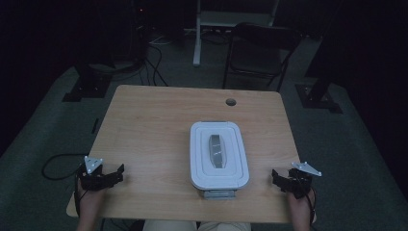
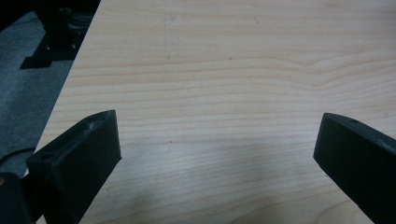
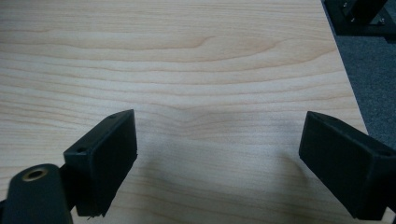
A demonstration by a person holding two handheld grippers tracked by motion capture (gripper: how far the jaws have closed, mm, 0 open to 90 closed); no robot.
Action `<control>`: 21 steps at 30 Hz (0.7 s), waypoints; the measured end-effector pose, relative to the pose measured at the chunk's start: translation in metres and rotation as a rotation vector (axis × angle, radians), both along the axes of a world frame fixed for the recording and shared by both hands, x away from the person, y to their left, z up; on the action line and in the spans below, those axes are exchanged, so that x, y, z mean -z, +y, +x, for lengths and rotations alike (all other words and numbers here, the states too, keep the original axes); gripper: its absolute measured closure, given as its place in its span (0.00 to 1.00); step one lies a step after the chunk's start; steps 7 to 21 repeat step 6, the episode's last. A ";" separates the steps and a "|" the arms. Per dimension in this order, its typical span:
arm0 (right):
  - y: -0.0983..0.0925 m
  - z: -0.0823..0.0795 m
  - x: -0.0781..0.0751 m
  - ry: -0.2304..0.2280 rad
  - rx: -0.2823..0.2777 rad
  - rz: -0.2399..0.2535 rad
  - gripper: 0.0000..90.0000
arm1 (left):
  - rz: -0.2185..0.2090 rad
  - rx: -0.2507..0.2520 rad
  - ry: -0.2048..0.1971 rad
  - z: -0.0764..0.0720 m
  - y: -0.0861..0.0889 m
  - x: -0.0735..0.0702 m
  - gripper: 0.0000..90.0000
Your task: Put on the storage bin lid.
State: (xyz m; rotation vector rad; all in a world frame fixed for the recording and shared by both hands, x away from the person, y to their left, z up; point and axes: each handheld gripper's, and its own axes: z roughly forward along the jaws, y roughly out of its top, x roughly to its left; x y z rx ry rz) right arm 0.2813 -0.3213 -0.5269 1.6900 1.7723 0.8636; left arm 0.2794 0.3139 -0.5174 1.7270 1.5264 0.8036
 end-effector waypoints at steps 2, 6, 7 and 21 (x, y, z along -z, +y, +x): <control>0.000 0.000 0.000 0.004 0.000 0.001 0.12 | 0.004 -0.004 0.003 0.000 -0.001 0.001 0.01; -0.001 0.001 0.000 0.006 0.004 0.003 0.12 | 0.003 -0.012 0.001 0.001 -0.001 0.001 0.01; -0.001 0.001 0.000 0.006 0.004 0.003 0.12 | 0.003 -0.012 0.001 0.001 -0.001 0.001 0.01; -0.001 0.001 0.000 0.006 0.004 0.003 0.12 | 0.003 -0.012 0.001 0.001 -0.001 0.001 0.01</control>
